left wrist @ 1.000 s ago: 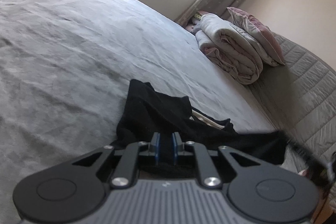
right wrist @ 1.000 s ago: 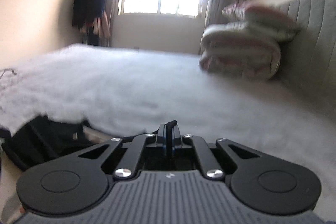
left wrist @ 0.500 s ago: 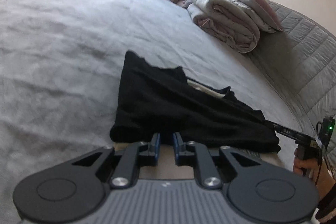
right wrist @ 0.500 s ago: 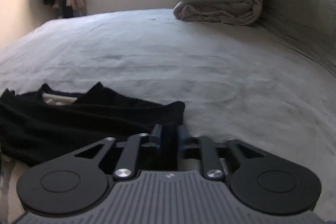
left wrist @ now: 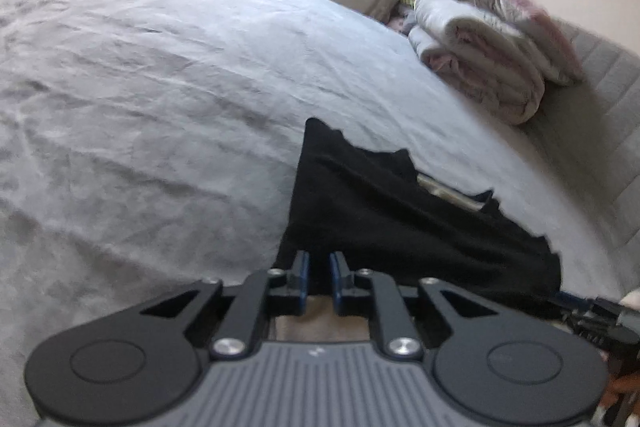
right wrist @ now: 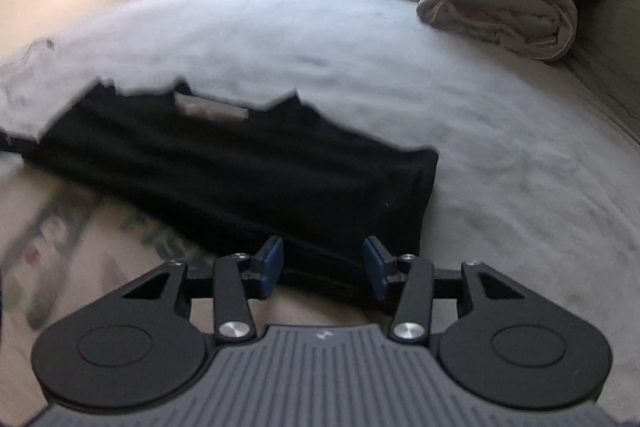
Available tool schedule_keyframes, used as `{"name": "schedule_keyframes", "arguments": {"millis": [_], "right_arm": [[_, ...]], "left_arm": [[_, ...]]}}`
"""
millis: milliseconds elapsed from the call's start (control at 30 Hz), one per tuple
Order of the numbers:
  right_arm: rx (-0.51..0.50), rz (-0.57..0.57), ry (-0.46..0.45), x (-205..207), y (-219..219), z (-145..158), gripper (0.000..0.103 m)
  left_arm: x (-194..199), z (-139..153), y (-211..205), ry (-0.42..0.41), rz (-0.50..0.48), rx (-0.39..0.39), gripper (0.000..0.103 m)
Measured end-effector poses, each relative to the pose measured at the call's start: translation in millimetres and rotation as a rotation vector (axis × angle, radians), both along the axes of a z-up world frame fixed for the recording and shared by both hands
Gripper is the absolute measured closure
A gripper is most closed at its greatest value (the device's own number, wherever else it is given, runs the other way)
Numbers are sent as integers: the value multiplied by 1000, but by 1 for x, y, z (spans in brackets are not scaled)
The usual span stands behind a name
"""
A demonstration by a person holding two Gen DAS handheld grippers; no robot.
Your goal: Fold clothes
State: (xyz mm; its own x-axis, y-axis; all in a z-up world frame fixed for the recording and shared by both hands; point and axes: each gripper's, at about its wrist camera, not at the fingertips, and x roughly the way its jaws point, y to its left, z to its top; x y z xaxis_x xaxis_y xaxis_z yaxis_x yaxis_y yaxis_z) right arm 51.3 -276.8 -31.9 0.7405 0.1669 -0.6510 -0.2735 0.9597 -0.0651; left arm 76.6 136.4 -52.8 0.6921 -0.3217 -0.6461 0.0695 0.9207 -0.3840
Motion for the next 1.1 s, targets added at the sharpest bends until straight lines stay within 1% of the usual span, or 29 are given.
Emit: {"name": "schedule_keyframes", "arguments": {"millis": [67,133,200,233,300,333,367,467,567,633,800,900,933,967,1033,1100], "right_arm": [[6,2,3,0,1,8,55],[12,4,5,-1,3,15,55],[51,32,-1,3,12,23,55],[76,51,-6,5,17,26,55],[119,92,-12,11,32,33,55],[129,119,-10,17,45,35,55],[140,146,-8,23,57,37,55],[168,209,7,49,89,35,55],[196,267,24,75,119,30,55],[215,306,35,93,140,27,55],[256,398,64,135,187,19,55],[236,421,91,142,200,4,55],[232,433,94,142,202,0,62],[241,446,91,140,202,-2,75],[257,463,80,136,201,-3,93],[229,459,51,135,205,-4,96]], "left_arm": [[0,1,1,24,-12,27,97],[-2,5,7,41,-7,16,97],[-5,10,13,23,27,21,96],[-8,14,15,-5,42,24,96],[-13,20,15,-108,57,21,96],[-15,21,11,-157,45,15,96],[-16,21,6,-185,26,15,96],[-11,12,-14,-184,-51,40,96],[-7,0,-25,-144,-75,83,96],[-8,-1,-24,-139,-83,95,96],[-3,-5,-19,-100,-93,86,95],[-2,-6,-17,-86,-102,79,95],[-2,-6,-16,-81,-102,72,95],[-1,-7,-15,-74,-99,62,95],[-1,-7,-13,-63,-94,45,95],[-1,-7,-14,-60,-92,44,95]]}}
